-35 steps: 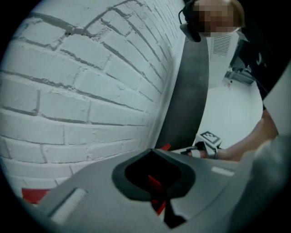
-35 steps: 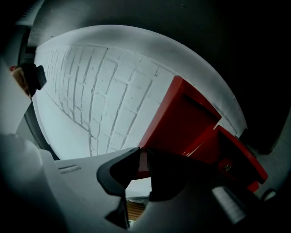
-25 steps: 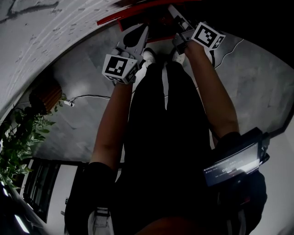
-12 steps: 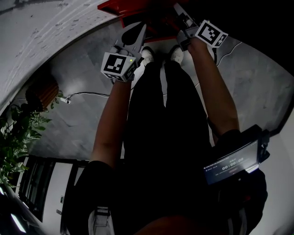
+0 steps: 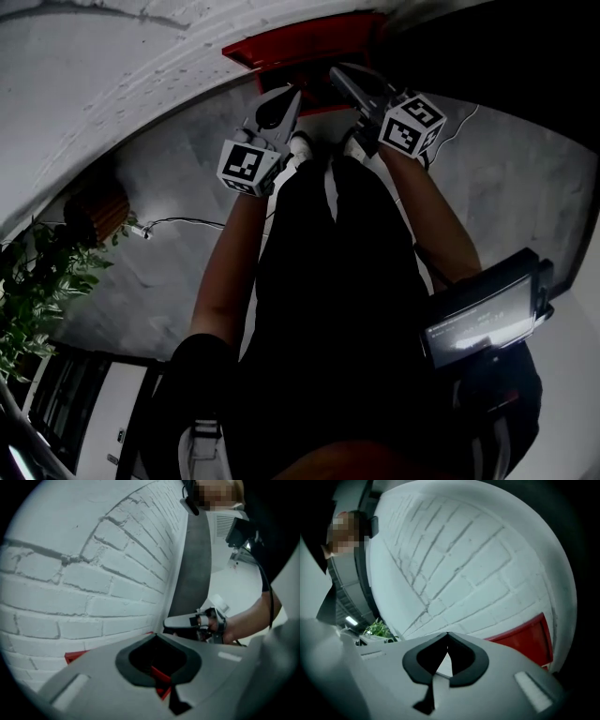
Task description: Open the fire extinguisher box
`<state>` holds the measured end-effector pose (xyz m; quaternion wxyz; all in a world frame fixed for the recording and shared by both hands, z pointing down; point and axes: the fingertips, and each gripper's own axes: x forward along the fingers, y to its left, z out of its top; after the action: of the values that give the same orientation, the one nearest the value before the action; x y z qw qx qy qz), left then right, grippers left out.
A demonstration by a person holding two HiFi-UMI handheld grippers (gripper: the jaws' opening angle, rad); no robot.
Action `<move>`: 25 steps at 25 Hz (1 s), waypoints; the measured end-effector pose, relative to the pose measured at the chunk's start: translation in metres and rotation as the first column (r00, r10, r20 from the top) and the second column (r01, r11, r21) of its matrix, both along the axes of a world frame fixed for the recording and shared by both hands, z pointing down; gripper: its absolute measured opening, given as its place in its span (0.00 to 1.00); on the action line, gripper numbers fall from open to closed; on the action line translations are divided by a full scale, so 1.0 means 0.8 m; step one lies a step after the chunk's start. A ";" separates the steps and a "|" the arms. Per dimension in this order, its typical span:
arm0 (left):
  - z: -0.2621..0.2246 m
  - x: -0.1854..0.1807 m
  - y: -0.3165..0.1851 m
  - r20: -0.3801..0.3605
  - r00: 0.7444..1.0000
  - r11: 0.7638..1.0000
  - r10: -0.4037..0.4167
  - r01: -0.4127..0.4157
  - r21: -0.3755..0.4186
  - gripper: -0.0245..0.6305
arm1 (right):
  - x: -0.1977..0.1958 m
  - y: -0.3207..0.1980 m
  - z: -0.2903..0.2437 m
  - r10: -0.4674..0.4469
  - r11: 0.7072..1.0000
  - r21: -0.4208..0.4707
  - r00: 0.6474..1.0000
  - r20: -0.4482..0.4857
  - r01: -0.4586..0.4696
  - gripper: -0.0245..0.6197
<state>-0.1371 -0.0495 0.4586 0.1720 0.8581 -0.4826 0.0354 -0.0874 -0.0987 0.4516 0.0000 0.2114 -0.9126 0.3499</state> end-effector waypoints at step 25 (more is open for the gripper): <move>-0.240 0.021 0.093 0.019 0.994 0.980 0.111 -0.112 0.162 0.04 | -0.017 0.140 -0.248 -0.282 0.846 0.441 0.954 -0.103 0.298 0.05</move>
<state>-0.1204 0.0253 0.2667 0.0966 0.8948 -0.4359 0.0095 -0.1008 0.0130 0.2530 0.0192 0.0711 -0.9900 0.1206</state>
